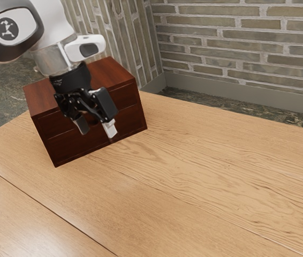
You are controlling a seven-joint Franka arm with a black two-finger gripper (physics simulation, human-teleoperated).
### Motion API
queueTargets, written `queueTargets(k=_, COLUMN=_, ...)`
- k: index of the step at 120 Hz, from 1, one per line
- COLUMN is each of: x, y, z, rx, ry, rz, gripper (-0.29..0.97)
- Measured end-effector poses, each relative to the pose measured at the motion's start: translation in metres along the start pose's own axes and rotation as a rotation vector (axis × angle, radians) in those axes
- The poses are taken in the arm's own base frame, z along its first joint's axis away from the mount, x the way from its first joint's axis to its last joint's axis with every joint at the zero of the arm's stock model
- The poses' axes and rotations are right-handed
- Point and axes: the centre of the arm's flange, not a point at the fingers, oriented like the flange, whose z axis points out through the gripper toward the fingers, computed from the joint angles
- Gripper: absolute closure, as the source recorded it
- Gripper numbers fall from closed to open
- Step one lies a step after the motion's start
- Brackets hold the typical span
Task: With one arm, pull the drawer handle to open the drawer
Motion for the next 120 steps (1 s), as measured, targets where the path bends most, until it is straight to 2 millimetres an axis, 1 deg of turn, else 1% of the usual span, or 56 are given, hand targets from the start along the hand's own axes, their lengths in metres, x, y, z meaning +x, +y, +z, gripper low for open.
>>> queueTargets(k=14, x=-0.003, y=0.002, z=-0.007, rx=0.011, ry=0.014, rz=-0.007, gripper=0.03)
queueTargets(k=26, x=0.003, y=-0.003, z=-0.002, rx=0.048, ry=0.008, rz=-0.036, gripper=0.03)
queueTargets(k=38, x=0.012, y=-0.010, z=0.005, rx=0.137, ry=-0.001, rz=-0.058, gripper=0.03)
queueTargets(k=54, x=0.022, y=-0.025, z=0.016, rx=0.269, ry=-0.019, rz=-0.058, gripper=0.03)
queueTargets(k=74, x=0.035, y=-0.046, z=0.026, rx=0.385, ry=-0.028, rz=0.002, gripper=0.03)
queueTargets(k=104, x=0.063, y=-0.086, z=0.040, rx=0.461, ry=-0.034, rz=0.161, gripper=0.04)
queueTargets(k=120, x=0.068, y=-0.102, z=0.036, rx=0.480, ry=-0.031, rz=0.250, gripper=0.04)
